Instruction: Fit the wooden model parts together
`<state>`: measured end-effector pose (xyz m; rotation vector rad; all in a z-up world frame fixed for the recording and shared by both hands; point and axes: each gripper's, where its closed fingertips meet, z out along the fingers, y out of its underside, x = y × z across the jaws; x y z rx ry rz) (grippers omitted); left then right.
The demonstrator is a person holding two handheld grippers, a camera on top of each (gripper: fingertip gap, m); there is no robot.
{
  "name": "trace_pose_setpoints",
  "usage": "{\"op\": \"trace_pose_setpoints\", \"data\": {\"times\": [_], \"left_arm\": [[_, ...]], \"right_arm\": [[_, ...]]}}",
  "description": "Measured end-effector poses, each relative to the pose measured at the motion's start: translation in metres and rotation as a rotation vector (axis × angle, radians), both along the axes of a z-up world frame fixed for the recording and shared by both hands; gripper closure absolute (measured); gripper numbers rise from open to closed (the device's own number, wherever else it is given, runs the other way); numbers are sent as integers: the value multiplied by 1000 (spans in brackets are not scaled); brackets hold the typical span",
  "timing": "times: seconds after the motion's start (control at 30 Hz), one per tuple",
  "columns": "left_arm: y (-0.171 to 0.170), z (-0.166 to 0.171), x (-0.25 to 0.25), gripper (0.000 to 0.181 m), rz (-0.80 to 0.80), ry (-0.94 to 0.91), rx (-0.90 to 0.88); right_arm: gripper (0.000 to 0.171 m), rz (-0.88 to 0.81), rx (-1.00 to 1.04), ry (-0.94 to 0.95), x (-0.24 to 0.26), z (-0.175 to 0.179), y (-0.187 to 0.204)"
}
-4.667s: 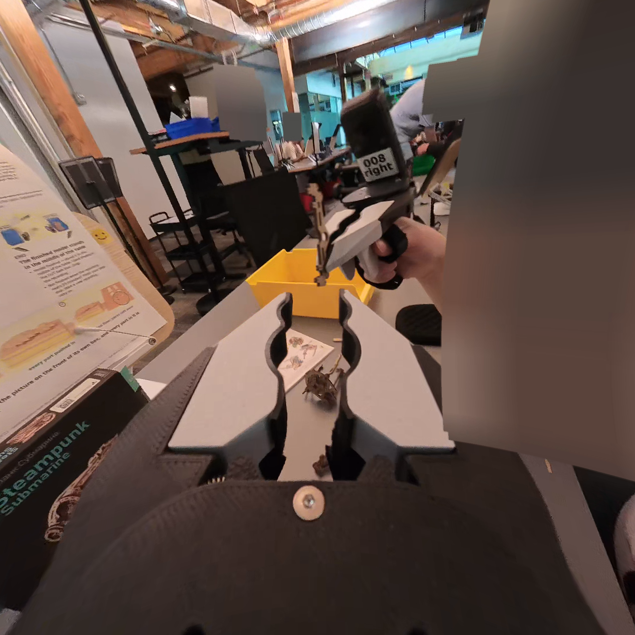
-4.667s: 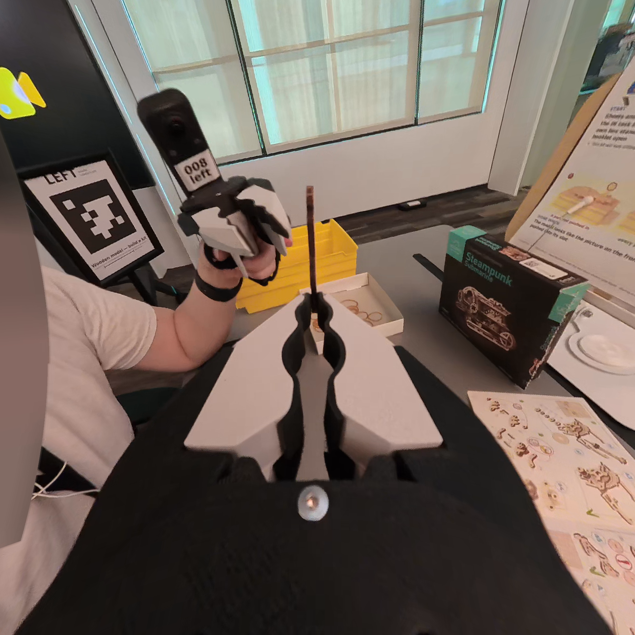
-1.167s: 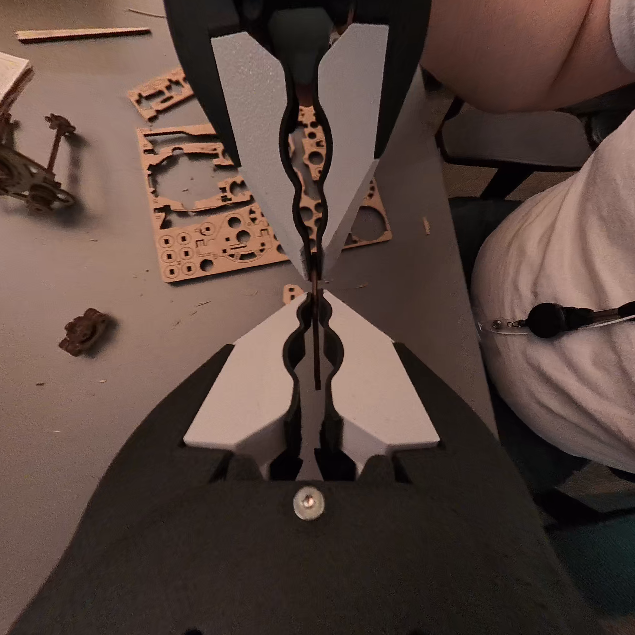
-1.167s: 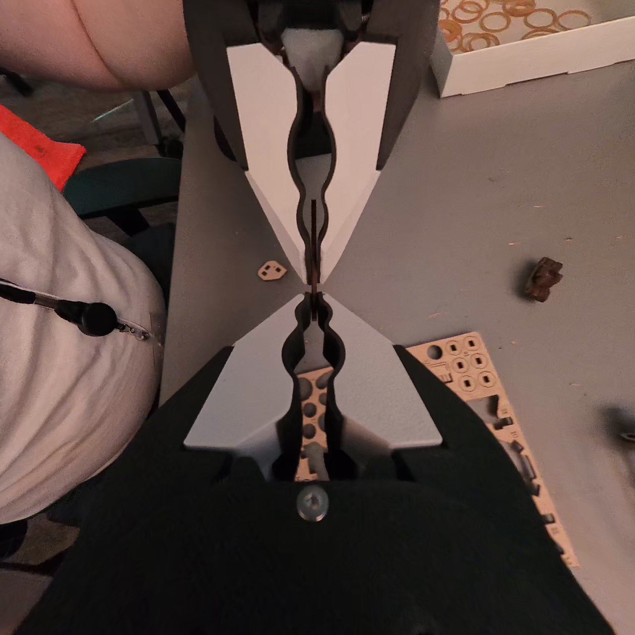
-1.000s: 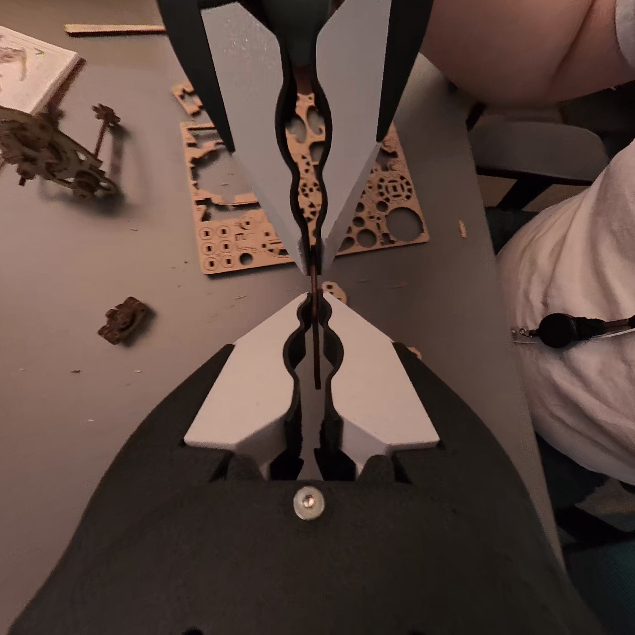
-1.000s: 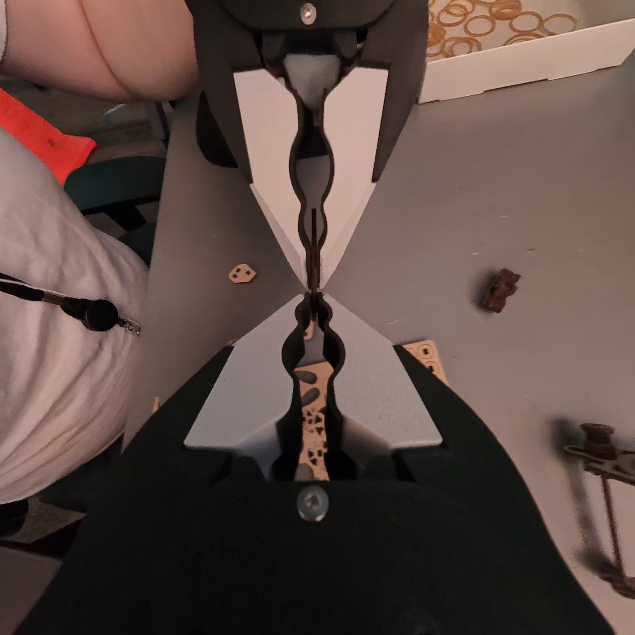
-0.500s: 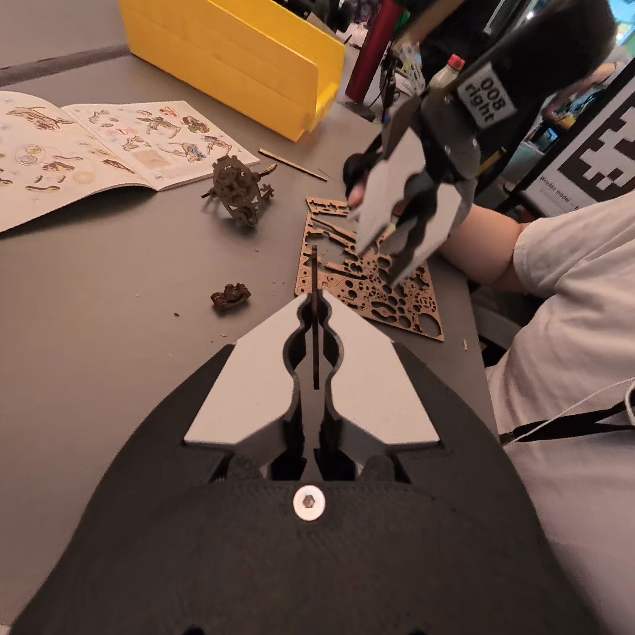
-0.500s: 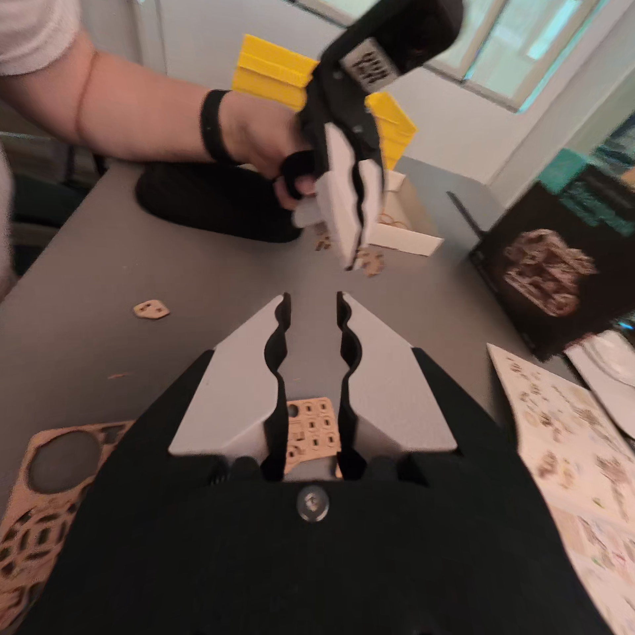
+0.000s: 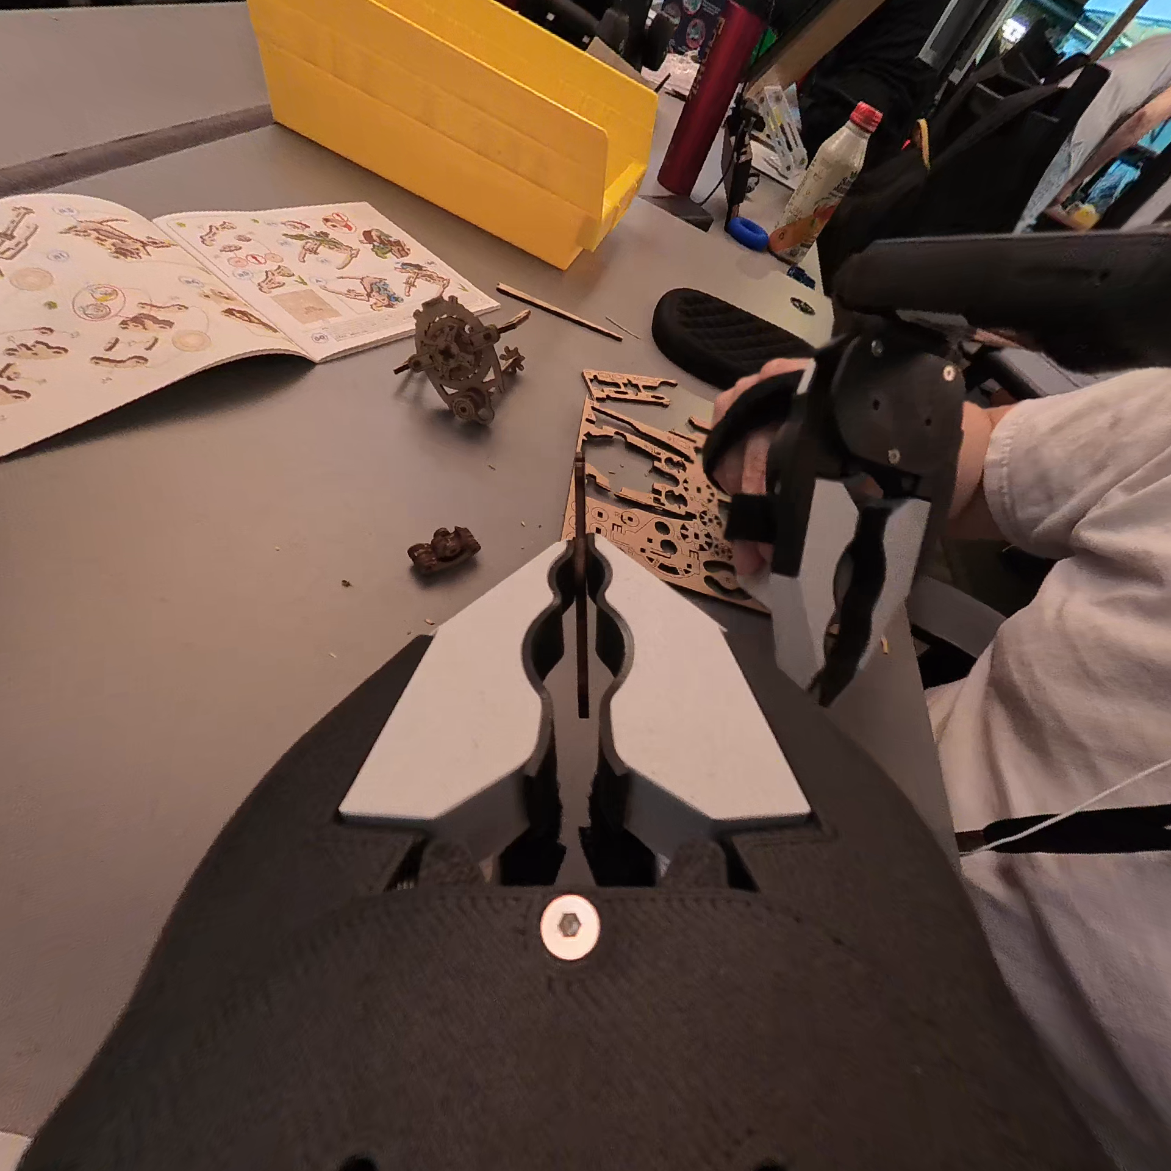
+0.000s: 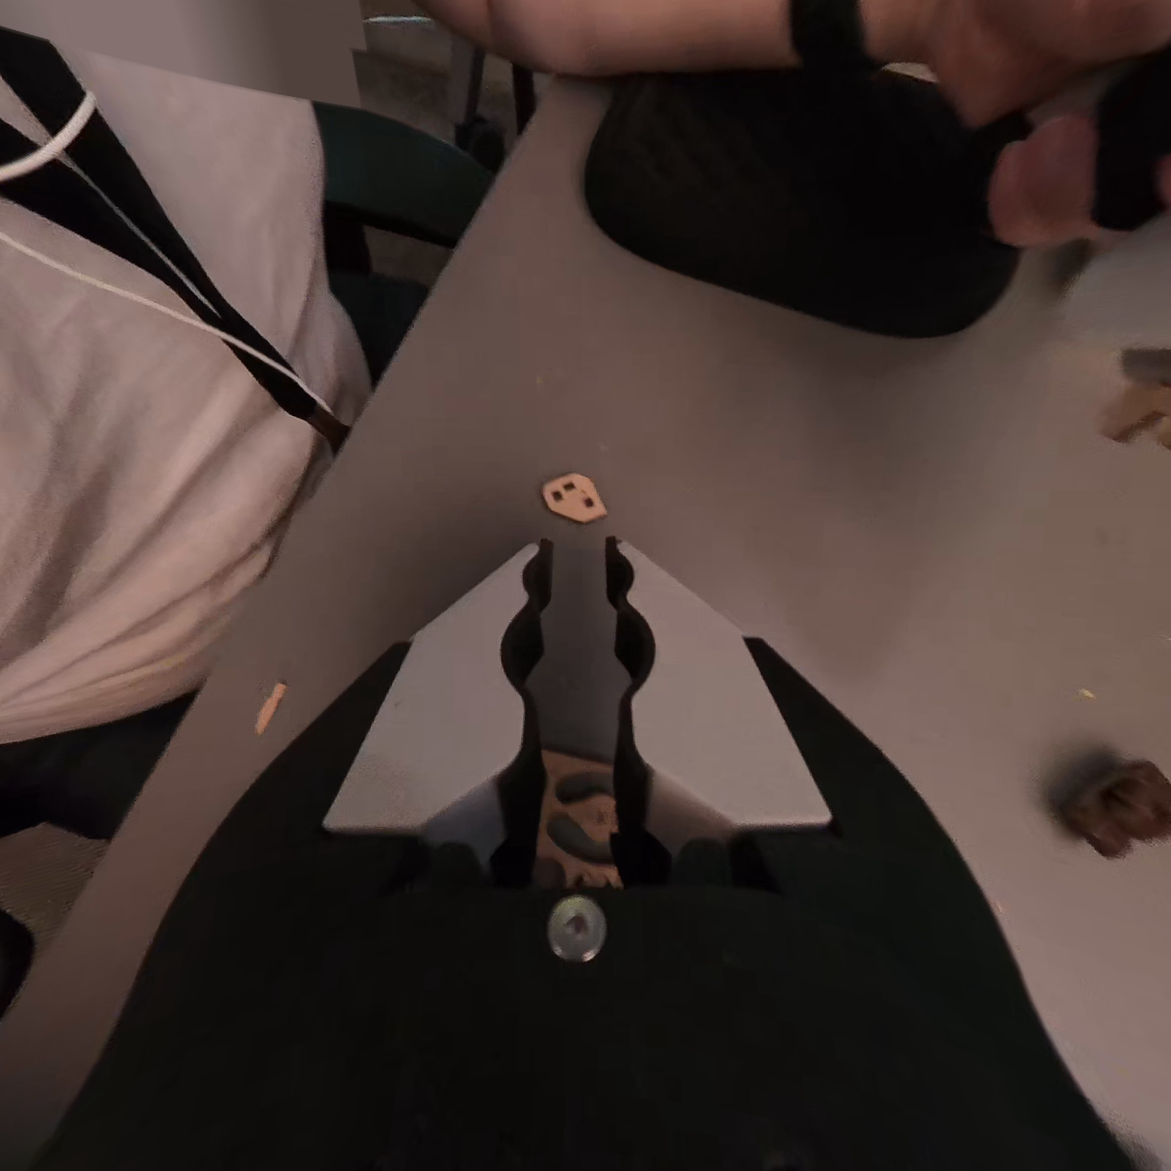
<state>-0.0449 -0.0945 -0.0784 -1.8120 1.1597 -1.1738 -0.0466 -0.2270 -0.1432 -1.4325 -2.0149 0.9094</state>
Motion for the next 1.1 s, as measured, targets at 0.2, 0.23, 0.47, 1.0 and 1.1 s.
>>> {"op": "trace_pose_setpoints", "data": {"times": [0.2, 0.23, 0.47, 1.0, 1.1], "left_arm": [[-3, 0, 3, 181, -12, -5, 12], [-3, 0, 3, 181, -14, -5, 14], [-2, -1, 6, 181, -18, -15, 29], [31, -12, -14, 181, 166, 61, 65], [35, -23, -17, 181, 189, 139, 85]], "right_arm": [[149, 44, 67, -24, -17, -15, -10], [148, 46, 74, -29, -18, -18, -9], [153, 35, -68, -33, -25, -20, -8], [154, -511, 26, 164, -1, 17, 98], [154, -638, -44, 131, 6, 10, 113]]}}
